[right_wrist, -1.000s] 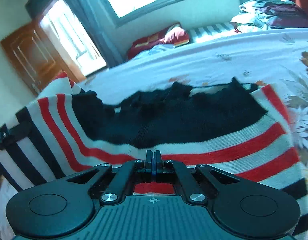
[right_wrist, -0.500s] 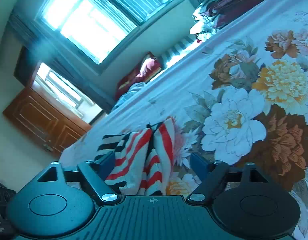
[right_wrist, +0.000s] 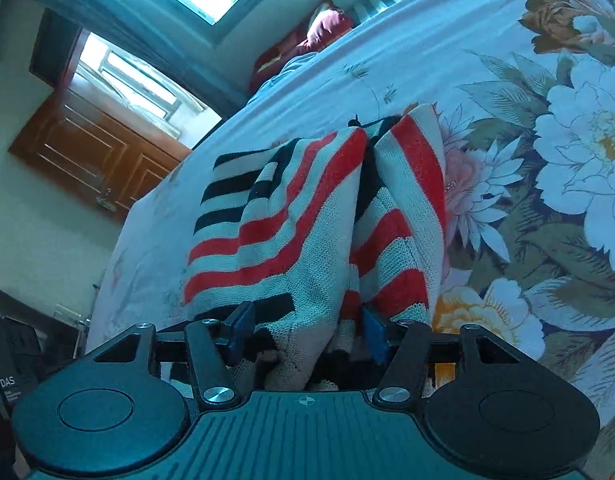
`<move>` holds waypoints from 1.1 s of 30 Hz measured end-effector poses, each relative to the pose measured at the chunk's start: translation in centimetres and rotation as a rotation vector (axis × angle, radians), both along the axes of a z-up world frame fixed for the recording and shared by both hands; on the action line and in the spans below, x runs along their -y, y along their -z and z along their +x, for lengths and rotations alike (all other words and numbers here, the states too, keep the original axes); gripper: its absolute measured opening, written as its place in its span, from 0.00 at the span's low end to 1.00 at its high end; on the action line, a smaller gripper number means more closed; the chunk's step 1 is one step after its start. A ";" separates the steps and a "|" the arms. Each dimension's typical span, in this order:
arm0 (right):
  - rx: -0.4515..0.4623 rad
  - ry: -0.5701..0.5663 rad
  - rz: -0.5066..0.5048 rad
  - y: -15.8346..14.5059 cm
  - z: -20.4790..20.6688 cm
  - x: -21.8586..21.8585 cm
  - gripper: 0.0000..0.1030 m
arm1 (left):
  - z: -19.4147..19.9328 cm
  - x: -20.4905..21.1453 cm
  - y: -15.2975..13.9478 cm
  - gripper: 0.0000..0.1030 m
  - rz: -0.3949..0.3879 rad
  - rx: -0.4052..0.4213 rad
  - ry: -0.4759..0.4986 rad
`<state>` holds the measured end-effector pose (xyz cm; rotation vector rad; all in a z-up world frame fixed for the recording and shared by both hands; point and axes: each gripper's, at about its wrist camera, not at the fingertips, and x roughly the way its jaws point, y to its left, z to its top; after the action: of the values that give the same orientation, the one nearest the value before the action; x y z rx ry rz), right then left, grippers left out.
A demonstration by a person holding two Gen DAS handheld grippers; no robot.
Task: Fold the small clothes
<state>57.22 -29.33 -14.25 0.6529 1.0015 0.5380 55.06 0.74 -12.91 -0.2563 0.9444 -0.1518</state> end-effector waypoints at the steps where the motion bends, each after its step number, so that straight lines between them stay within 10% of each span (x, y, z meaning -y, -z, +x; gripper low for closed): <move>1: 0.005 -0.008 -0.022 0.0 0.1 -0.4 0.56 | -0.1 0.0 -0.1 0.22 0.005 0.006 0.011; 5: 0.084 -0.055 -0.125 -1.0 0.1 -2.2 0.23 | -0.5 -0.2 -0.5 0.18 0.011 0.048 0.046; 12: 0.334 -0.066 -0.243 -5.4 -3.3 -1.3 0.19 | -0.6 2.9 -2.1 0.05 0.056 0.129 0.172; 20: 0.283 0.014 -0.287 -1.1 -4.7 1.5 0.11 | 1.3 8.2 -1.0 0.03 0.120 0.095 0.334; 27: 0.215 -0.013 -0.244 -0.9 -3.6 1.8 0.11 | 2.4 7.4 -0.8 0.05 0.054 0.083 0.323; 31: 0.210 0.036 -0.196 -2.0 -0.6 2.9 0.45 | 2.6 3.7 -2.7 0.11 0.045 0.158 0.176; 33: 0.169 0.050 -0.144 -1.5 1.7 3.0 0.45 | 3.2 2.0 -2.3 0.10 0.041 0.126 0.142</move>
<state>58.90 -32.36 -12.74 0.4946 0.8537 0.4642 58.24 -1.30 -10.60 -0.1403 0.8392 -0.2756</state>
